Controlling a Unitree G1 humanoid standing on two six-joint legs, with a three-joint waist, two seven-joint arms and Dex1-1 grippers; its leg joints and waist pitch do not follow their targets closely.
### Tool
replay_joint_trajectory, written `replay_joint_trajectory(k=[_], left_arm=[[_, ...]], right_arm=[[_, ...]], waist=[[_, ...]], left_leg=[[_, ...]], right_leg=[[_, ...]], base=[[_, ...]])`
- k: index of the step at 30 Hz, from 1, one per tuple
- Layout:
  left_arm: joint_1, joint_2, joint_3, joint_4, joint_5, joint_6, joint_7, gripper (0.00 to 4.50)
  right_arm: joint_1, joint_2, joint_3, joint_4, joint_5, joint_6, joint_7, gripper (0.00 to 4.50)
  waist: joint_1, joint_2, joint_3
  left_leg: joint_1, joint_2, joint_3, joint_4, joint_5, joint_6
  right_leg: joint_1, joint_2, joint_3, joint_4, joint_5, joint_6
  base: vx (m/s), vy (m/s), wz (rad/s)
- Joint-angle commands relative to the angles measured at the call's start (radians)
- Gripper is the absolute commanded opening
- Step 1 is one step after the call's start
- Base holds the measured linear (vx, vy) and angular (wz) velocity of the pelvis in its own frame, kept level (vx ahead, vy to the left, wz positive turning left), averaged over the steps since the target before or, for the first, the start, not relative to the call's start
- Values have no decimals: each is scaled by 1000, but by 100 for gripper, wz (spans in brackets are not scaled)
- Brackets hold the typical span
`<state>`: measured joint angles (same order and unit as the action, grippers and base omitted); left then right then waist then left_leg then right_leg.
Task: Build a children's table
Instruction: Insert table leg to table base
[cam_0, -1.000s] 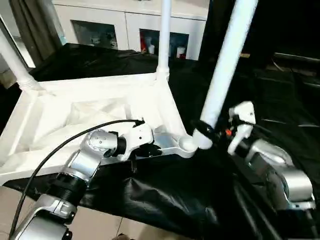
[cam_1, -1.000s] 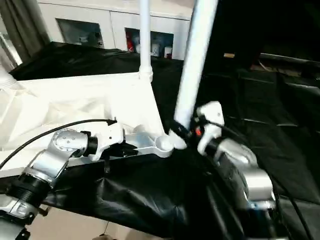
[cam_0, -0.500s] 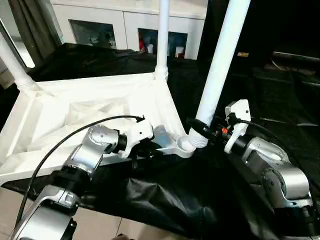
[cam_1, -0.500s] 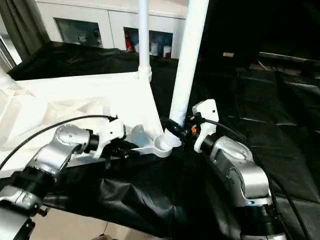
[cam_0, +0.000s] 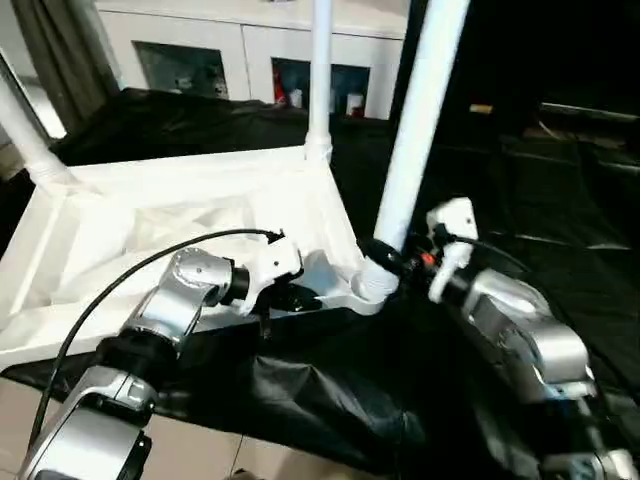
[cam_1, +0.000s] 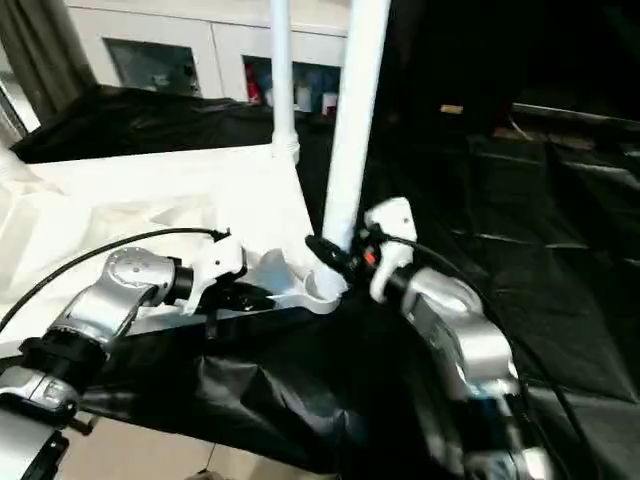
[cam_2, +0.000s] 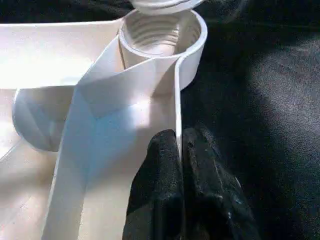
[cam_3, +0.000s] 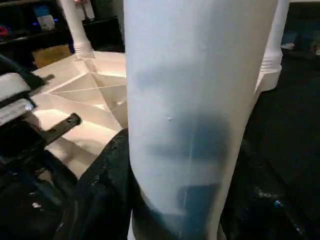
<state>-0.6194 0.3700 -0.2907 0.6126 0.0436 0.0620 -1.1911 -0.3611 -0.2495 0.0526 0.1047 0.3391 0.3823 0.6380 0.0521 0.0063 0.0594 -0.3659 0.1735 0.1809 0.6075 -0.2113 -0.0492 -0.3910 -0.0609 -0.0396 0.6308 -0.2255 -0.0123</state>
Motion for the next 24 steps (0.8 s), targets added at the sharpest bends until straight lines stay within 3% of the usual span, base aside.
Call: replay_joint_trajectory(k=[1, 2, 3, 5, 9, 16, 24], left_arm=[[28, 14, -17, 25, 16, 15, -1, 1], [29, 14, -15, 22, 13, 15, -2, 0], [28, 11, -10, 19, 8, 16, 1, 0], [25, 8, -5, 19, 3, 16, 4, 0], [18, 1, 3, 24, -6, 13, 6, 0], [15, 0, 2, 25, -11, 6, 8, 0], [2, 2, 5, 37, -13, -3, 3, 0]], right_arm=[[-30, 3, 12, 37, -11, -17, -4, 188], [-37, 4, 17, 51, -11, -13, 0, 188], [-44, 1, 29, 63, -15, -3, 12, 188], [-51, -3, 42, 74, -24, 10, 30, 188], [-51, -9, 66, 78, -37, 23, 56, 188], [-83, 6, 71, 133, -47, 7, 49, 188], [-74, 37, -12, 197, 3, -37, 40, 188]], waist=[[0, -12, -59], [0, -10, -60], [-2, -18, -58], [-1, -13, -59], [-1, -18, -55], [-3, -18, -53], [-4, -11, -52]], left_leg=[[8, 58, -19, -74, -57, 55], [7, 57, -19, -74, -53, 56], [7, 57, -17, -74, -48, 60], [8, 56, -17, -73, -43, 65], [7, 57, -17, -73, -44, 76], [8, 58, -17, -76, -62, 62], [9, 59, -19, -79, -91, 50]], right_leg=[[51, -89, 52, -66, 24, -268], [53, -89, 51, -64, 28, -270], [51, -87, 51, -65, 35, -269], [51, -88, 52, -63, 41, -270], [51, -89, 51, -64, 31, -266], [47, -89, 52, -70, -20, -259], [47, -91, 52, -74, -43, -263]], base=[[0, 0, 0], [0, 0, 0], [0, 0, 0], [0, 0, 0], [0, 0, 0], [0, 0, 0], [0, 0, 0]])
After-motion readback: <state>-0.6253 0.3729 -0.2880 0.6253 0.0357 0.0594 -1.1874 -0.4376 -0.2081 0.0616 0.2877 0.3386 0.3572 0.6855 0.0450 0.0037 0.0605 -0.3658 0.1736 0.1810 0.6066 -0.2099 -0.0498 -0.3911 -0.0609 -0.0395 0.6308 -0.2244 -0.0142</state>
